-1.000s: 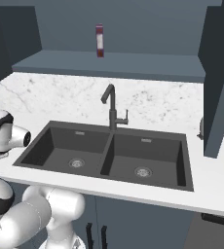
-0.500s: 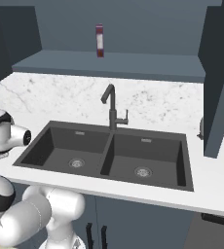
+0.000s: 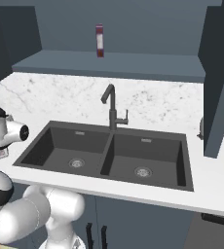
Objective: Pick the cereal and place it on the digital scale for weighing, and close the cabinet.
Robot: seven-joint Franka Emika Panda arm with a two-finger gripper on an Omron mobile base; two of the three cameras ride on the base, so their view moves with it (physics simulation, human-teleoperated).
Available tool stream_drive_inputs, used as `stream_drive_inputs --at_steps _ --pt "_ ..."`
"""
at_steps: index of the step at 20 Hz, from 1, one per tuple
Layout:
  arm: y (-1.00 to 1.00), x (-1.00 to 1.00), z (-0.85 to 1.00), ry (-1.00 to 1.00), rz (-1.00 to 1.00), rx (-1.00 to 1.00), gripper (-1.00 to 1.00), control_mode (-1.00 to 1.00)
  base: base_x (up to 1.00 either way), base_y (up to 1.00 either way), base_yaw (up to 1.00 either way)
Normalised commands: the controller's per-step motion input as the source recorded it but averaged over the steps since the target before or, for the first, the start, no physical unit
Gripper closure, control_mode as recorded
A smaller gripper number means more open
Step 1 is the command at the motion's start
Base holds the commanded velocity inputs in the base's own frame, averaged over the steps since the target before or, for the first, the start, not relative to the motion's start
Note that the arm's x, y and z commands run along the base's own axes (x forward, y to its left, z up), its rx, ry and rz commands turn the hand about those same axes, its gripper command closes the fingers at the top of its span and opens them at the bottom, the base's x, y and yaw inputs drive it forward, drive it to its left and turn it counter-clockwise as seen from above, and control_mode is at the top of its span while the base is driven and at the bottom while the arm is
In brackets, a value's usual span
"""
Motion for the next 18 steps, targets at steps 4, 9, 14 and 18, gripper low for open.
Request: stream_drive_inputs --at_steps 4,9,14,18 --pt "0.00 0.24 -0.16 -0.04 0.04 0.03 1.00 -1.00 0.00 0.00 0.00" --pt "0.20 0.32 -0.29 0.00 0.01 0.00 1.00 -1.00 0.00 0.00 0.00" --pt "0.49 0.19 -0.33 0.00 0.00 0.00 1.00 -1.00 0.00 0.00 0.00" --pt "0.23 0.21 -0.30 0.00 0.00 0.00 1.00 -1.00 0.00 0.00 0.00"
